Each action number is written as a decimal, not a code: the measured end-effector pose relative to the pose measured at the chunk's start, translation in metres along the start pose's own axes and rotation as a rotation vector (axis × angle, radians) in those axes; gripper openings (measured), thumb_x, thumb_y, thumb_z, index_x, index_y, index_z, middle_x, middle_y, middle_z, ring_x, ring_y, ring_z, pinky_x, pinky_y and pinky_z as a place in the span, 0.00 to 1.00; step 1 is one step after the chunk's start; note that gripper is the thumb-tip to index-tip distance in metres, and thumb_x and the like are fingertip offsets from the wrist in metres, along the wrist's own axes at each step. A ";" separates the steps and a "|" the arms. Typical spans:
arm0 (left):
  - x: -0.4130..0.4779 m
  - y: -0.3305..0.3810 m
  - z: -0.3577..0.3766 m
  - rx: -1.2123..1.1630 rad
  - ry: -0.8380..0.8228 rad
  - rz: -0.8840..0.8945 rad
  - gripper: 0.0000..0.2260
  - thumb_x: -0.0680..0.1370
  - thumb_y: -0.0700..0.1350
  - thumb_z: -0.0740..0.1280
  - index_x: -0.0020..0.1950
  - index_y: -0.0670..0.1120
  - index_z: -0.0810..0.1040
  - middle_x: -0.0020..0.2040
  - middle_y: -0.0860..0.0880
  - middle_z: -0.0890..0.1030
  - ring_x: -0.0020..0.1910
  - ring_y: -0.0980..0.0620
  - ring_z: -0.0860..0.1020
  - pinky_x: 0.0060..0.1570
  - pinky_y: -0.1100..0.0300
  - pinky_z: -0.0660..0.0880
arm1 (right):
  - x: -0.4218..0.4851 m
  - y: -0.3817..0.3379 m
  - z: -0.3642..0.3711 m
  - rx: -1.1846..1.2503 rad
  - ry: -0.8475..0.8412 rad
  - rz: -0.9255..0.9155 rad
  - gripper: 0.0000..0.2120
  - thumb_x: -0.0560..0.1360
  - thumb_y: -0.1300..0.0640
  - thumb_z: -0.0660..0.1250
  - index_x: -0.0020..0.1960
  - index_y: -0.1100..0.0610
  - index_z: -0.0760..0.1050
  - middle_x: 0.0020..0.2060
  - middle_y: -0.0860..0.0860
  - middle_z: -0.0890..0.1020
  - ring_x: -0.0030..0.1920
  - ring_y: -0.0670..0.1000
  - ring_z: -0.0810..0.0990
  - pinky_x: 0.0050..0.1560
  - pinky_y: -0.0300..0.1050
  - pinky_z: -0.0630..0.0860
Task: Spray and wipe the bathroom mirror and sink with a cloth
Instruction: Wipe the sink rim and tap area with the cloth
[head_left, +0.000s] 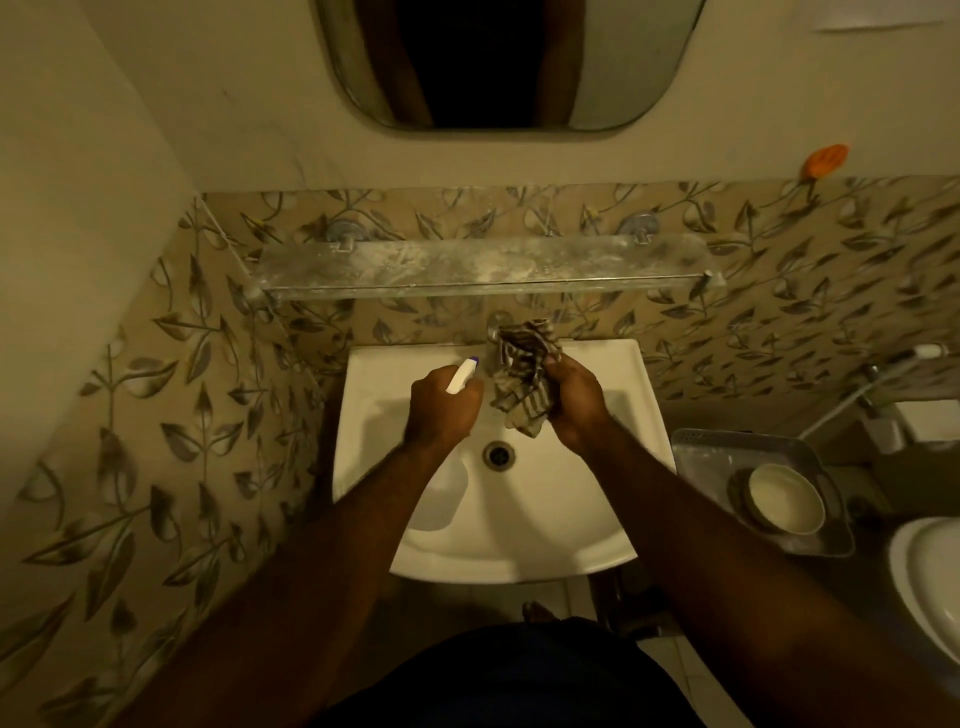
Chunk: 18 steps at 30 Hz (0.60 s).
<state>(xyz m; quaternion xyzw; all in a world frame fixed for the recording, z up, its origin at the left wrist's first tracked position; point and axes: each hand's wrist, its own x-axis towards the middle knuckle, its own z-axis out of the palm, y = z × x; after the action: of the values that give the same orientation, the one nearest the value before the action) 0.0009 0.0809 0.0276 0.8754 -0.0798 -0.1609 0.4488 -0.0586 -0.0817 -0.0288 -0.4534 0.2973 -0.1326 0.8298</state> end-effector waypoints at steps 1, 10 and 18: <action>-0.003 0.001 -0.003 -0.006 -0.007 0.009 0.07 0.77 0.46 0.65 0.48 0.45 0.81 0.39 0.47 0.80 0.37 0.42 0.82 0.36 0.45 0.83 | -0.007 -0.003 0.002 0.135 -0.017 0.078 0.16 0.85 0.59 0.56 0.67 0.62 0.77 0.59 0.60 0.83 0.57 0.59 0.83 0.61 0.56 0.79; -0.012 0.006 -0.019 -0.021 -0.061 0.111 0.09 0.76 0.47 0.65 0.49 0.43 0.81 0.40 0.47 0.80 0.37 0.46 0.81 0.39 0.48 0.82 | -0.046 -0.011 0.020 0.116 -0.094 0.111 0.23 0.76 0.58 0.74 0.68 0.63 0.77 0.62 0.63 0.82 0.63 0.64 0.81 0.67 0.66 0.76; -0.022 0.027 -0.029 -0.125 -0.101 0.131 0.12 0.76 0.50 0.67 0.55 0.46 0.82 0.41 0.49 0.81 0.42 0.46 0.81 0.42 0.45 0.83 | -0.063 -0.035 0.025 0.119 0.074 0.048 0.15 0.76 0.66 0.68 0.62 0.65 0.79 0.56 0.64 0.85 0.56 0.65 0.85 0.56 0.60 0.82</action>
<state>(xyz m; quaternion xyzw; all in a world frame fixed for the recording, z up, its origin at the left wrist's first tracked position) -0.0090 0.0932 0.0698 0.8293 -0.1492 -0.1799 0.5076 -0.0910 -0.0534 0.0336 -0.3907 0.3301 -0.1469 0.8466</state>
